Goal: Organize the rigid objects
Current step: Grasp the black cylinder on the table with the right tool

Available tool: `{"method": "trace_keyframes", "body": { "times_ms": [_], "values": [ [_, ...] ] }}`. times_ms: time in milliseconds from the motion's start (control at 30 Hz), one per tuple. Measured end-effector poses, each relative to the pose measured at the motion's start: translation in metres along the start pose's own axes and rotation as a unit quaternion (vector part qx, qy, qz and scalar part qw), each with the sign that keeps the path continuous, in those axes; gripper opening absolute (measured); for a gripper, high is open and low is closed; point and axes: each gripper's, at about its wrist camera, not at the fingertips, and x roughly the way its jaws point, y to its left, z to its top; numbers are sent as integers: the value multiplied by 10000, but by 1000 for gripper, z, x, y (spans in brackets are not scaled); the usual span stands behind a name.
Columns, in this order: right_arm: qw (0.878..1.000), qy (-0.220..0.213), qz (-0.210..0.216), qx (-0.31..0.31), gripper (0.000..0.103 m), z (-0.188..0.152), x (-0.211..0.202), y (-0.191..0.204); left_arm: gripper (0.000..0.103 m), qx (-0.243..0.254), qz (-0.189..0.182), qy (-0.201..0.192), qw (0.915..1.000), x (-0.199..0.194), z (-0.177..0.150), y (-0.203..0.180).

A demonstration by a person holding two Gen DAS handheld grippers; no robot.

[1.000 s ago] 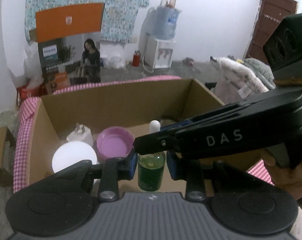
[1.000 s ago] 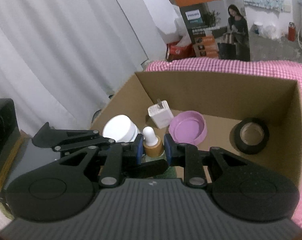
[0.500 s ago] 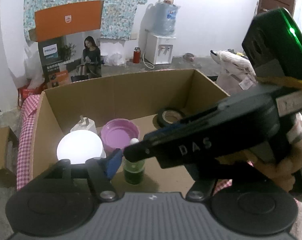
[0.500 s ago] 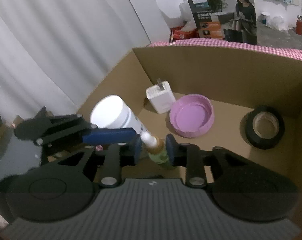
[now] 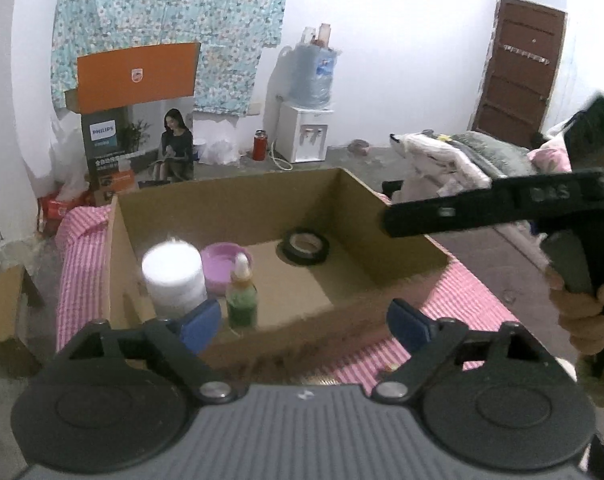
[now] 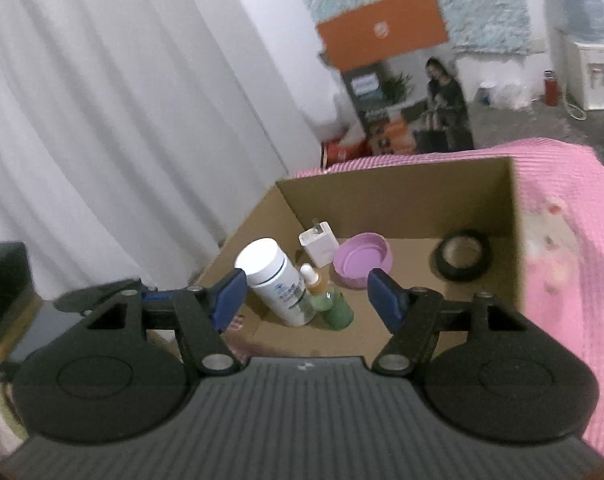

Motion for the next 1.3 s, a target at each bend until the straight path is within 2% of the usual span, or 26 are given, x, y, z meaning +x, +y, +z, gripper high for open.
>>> {"method": "trace_keyframes", "body": {
  "times_ms": [167, 233, 367, 467, 533, 633, 800, 1000, 1133, 1233, 1300],
  "values": [
    [9974, -135, -21, 707, 67, -62, -46, -16, 94, -6, -225, 368, 9991, -9, -40, -18],
    [9955, -23, -108, 941, 65, -89, -49, -21, 94, 91, -241, 544, 9982, -8, -56, -29],
    [9909, 167, -206, 1319, 55, -137, -45, -26, 91, 313, -207, 746, 9965, -1, -78, -51],
    [9901, 272, -330, 1335, 48, -157, -37, -23, 85, 468, -141, 869, 9950, 10, -86, -60],
    [9911, 374, -420, 1207, 43, -160, -28, -20, 73, 633, 11, 909, 9938, 16, -89, -70],
    [9939, 457, -637, 770, 36, -158, -16, -10, 66, 708, 127, 911, 9932, 21, -94, -79],
    [9942, 696, -792, 202, 25, -149, 8, -2, 63, 795, 252, 866, 9927, 23, -95, -87],
    [9920, 1000, -763, -78, 17, -147, 28, -4, 60, 993, 335, 827, 9911, 25, -94, -92],
    [9916, 1089, -700, 3, 16, -148, 29, -9, 59, 992, 243, 835, 9913, 27, -90, -90],
    [9901, 1116, -846, -9, 16, -144, 24, -13, 59, 1105, 185, 837, 9902, 28, -88, -90],
    [9893, 1147, -903, 14, 16, -141, 21, -19, 59, 1139, 19, 914, 9893, 32, -86, -89]
  ]
}}
